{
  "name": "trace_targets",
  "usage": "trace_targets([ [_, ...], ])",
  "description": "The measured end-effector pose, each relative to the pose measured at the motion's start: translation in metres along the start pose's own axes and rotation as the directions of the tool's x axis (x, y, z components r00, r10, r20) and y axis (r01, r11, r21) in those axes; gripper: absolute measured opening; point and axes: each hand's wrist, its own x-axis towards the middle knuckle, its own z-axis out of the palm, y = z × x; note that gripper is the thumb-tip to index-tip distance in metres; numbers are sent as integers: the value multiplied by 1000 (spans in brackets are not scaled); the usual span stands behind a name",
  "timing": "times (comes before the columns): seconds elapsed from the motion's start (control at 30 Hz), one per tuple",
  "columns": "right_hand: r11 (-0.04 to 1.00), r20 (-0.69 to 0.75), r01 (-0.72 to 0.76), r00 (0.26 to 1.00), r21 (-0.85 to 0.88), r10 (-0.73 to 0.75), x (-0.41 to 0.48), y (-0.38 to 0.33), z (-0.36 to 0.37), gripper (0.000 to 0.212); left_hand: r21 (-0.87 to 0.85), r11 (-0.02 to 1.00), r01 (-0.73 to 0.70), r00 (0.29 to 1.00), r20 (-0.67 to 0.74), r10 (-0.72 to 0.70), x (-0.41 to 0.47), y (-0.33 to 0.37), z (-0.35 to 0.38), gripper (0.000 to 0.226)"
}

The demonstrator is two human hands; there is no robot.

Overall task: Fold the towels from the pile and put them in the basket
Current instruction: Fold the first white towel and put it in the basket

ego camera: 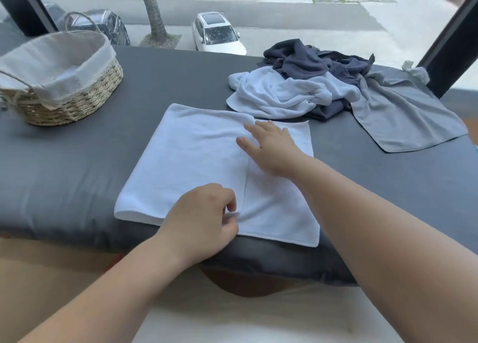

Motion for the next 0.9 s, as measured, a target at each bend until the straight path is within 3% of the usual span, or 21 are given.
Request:
trace_targets([
  [0.2, 995, 37, -96, 995, -26, 97, 30, -9, 1, 49, -23, 1000, 16, 1000, 7, -16, -2, -4, -5, 2],
  [0.33, 966, 10, -70, 997, 251, 70, 26, -15, -5, 36, -53, 999, 1, 998, -69, -4, -2, -1, -14, 6],
  [0.47, 795, -148, 0, 983, 606, 113, 15, -16, -25, 30, -103, 992, -76, 981, -184, 56, 1, 16, -30, 4],
  [0.6, 723, -255, 49, 950, 689, 179, 3, 4, -48, 55, -133, 970, -203, 957, -237, 168, 6, 47, -38, 4],
  [0.77, 713, -231, -17, 941, 701, 249, -20, 38, -58, 58, -126, 954, -273, 958, -124, 258, 18, 71, -5, 3],
  [0.9, 707, -42, -199, 950, 678, 308, -30, 61, -39, 61, -101, 963, -250, 966, 46, 255, 22, 72, 35, 6],
])
